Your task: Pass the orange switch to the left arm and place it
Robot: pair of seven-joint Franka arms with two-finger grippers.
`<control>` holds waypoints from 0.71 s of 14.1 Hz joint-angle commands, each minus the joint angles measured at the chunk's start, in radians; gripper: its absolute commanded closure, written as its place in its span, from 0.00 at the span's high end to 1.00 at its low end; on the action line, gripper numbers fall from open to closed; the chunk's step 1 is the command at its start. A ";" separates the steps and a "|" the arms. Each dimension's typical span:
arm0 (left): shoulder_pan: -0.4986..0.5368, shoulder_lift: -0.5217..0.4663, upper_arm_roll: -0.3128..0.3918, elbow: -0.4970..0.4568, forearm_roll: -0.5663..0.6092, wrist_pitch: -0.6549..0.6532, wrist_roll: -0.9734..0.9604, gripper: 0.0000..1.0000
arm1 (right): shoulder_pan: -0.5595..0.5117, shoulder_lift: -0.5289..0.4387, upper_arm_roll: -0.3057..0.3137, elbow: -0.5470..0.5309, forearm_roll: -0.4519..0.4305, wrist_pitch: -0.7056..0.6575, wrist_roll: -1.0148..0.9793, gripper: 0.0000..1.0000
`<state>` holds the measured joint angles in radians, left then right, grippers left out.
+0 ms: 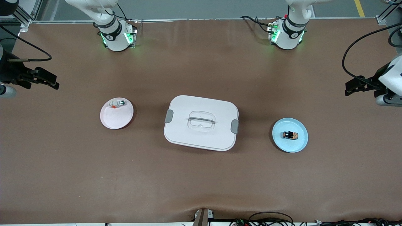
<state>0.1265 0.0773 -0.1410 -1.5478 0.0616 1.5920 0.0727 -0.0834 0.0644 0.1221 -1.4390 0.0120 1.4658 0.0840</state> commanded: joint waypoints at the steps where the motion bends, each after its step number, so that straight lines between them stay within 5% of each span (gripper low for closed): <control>1: -0.002 0.016 -0.006 0.063 0.012 -0.023 -0.025 1.00 | -0.015 -0.037 0.010 -0.026 0.035 0.018 0.113 1.00; 6: 0.001 -0.020 -0.014 0.046 -0.006 -0.052 -0.017 1.00 | -0.013 -0.038 0.013 -0.026 0.037 0.056 0.160 1.00; 10: 0.002 -0.118 -0.014 -0.082 -0.042 0.029 -0.031 1.00 | -0.016 -0.040 0.008 -0.026 0.036 0.050 0.065 1.00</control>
<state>0.1246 0.0427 -0.1513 -1.5298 0.0414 1.5730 0.0580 -0.0833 0.0506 0.1262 -1.4392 0.0347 1.5091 0.2055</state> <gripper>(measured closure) 0.000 0.000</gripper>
